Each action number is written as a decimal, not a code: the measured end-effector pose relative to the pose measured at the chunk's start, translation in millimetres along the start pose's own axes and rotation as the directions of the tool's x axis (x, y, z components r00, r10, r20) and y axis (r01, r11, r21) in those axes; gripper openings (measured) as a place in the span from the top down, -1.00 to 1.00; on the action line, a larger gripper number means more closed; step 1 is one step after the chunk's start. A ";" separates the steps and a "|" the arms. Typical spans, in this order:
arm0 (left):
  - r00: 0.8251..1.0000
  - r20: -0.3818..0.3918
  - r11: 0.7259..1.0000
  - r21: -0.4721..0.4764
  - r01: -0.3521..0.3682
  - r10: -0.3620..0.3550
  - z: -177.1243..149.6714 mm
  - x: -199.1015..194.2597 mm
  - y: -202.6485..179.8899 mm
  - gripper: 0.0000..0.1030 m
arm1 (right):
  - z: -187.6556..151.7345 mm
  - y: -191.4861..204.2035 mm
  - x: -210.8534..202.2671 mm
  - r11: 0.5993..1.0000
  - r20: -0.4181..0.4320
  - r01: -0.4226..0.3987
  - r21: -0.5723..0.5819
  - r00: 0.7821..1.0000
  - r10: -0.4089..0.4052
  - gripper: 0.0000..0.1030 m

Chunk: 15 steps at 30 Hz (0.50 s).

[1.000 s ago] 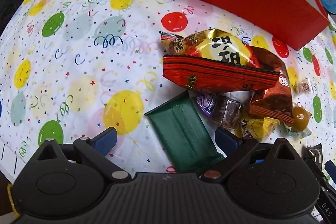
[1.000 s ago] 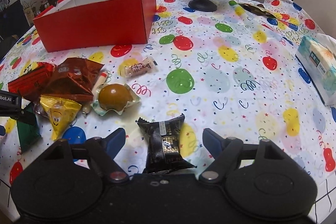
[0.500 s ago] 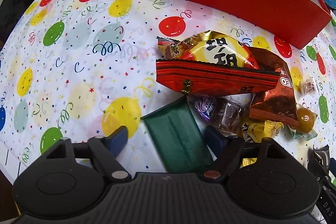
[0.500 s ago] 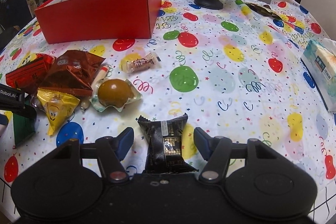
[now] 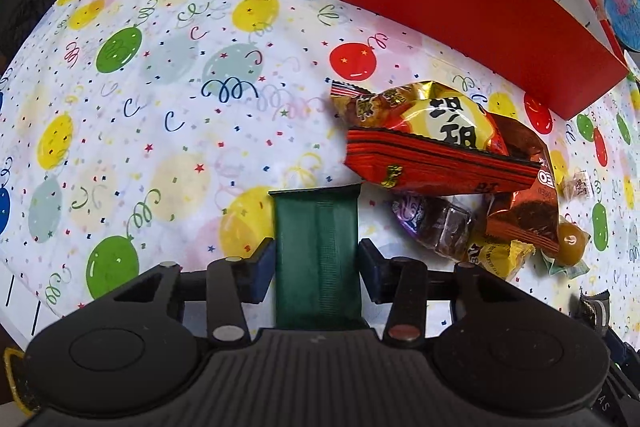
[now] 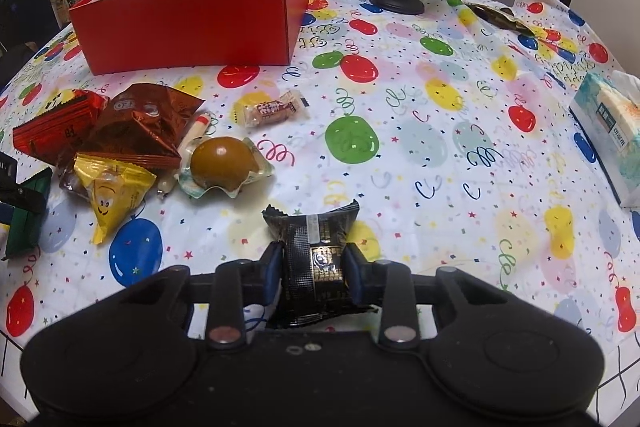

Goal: Organize snacks
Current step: 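Grasp the green bar with the left tool while the right tool grasps the black packet, then carry the green bar and black packet into the red box and release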

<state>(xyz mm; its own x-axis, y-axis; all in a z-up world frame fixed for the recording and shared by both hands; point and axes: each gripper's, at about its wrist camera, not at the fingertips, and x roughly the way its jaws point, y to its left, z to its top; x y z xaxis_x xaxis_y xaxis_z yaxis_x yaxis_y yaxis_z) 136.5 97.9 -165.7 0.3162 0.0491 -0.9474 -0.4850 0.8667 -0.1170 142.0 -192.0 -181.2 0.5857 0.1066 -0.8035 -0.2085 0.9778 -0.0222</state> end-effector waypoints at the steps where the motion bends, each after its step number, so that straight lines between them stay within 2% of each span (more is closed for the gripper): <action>1: 1.000 0.002 1.000 0.001 -0.001 0.001 -0.6 -0.9 1.0 0.15 | -0.3 0.6 -1.5 1.000 0.004 0.004 0.001 1.000 -0.004 0.40; 8: 1.000 0.015 1.000 0.020 -0.005 0.005 -6.1 -14.9 7.3 0.15 | 0.9 6.4 -16.7 1.000 0.027 -0.015 0.016 1.000 0.015 0.41; 15: 0.997 0.069 0.999 0.035 0.027 -0.029 -9.5 -45.2 13.0 0.15 | 8.1 12.9 -40.1 0.998 0.075 -0.054 0.046 0.996 0.050 0.41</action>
<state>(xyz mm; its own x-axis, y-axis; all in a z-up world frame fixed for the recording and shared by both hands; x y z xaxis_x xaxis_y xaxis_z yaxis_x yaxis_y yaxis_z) 108.2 102.2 -127.1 0.3859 0.0579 -0.9207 -0.4475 0.8845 -0.1320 122.2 -182.2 -144.5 0.6318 0.1689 -0.7565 -0.2035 0.9779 0.0483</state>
